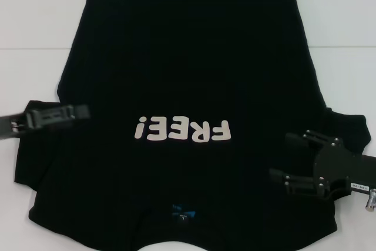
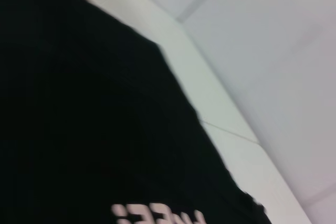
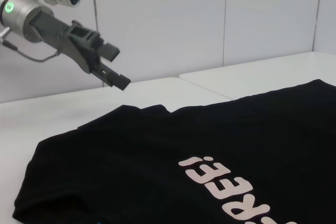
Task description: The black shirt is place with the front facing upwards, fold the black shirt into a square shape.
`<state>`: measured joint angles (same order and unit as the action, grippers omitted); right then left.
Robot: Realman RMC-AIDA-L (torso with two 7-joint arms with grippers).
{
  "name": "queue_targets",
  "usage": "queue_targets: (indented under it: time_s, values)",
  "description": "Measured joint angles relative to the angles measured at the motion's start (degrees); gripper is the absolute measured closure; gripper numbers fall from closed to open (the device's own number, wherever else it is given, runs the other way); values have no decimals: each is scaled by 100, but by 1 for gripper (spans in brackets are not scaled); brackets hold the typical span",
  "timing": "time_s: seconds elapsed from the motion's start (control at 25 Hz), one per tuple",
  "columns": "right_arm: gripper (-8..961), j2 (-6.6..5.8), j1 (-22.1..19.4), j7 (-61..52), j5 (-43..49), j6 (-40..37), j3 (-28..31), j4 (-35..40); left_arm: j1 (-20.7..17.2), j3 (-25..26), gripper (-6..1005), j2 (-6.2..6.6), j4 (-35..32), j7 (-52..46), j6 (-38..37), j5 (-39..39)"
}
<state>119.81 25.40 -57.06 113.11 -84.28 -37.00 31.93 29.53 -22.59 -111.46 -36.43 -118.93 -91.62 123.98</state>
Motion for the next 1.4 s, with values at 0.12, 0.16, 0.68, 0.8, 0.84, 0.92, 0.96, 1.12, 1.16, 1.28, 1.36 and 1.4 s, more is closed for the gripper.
queue_targets:
  time_s: [0.12,0.16,0.68,0.8,0.84,0.92,0.96,1.12,1.16,1.28,1.36,1.4]
  values:
    - [54,2,3,0,0,4,0,-9,-4,282,65,104,-188,-546,91,348]
    - [55,4,5,0,0,5,0,-14,-5,333,65,137,-222,-731,154,474]
    - [61,3,59,-86,0,53,0,-21,46,333,66,202,71,-1127,1854,1109]
    - [63,-1,69,-86,0,53,0,-21,59,309,66,181,186,-1061,2216,1110]
    - [63,-2,71,-86,1,54,0,-21,61,307,66,174,218,-1051,2312,1111]
    - [64,-2,74,-86,0,53,0,-21,80,302,66,168,300,-1006,2462,1111]
    - [65,-2,74,-86,1,54,0,-21,90,300,66,168,346,-972,2519,1111]
    - [67,-2,74,-105,1,53,0,-20,117,299,66,168,490,-925,2633,1111]
    - [67,-2,73,-126,1,53,0,-21,125,298,66,168,522,-924,2636,1111]
    - [69,-2,72,-159,1,52,0,-21,134,276,66,168,582,-924,2640,1111]
    - [70,-2,71,-161,0,52,0,-24,136,247,66,167,600,-924,2639,1111]
    - [70,-2,71,-162,1,52,0,-26,135,135,66,156,623,-930,2613,1111]
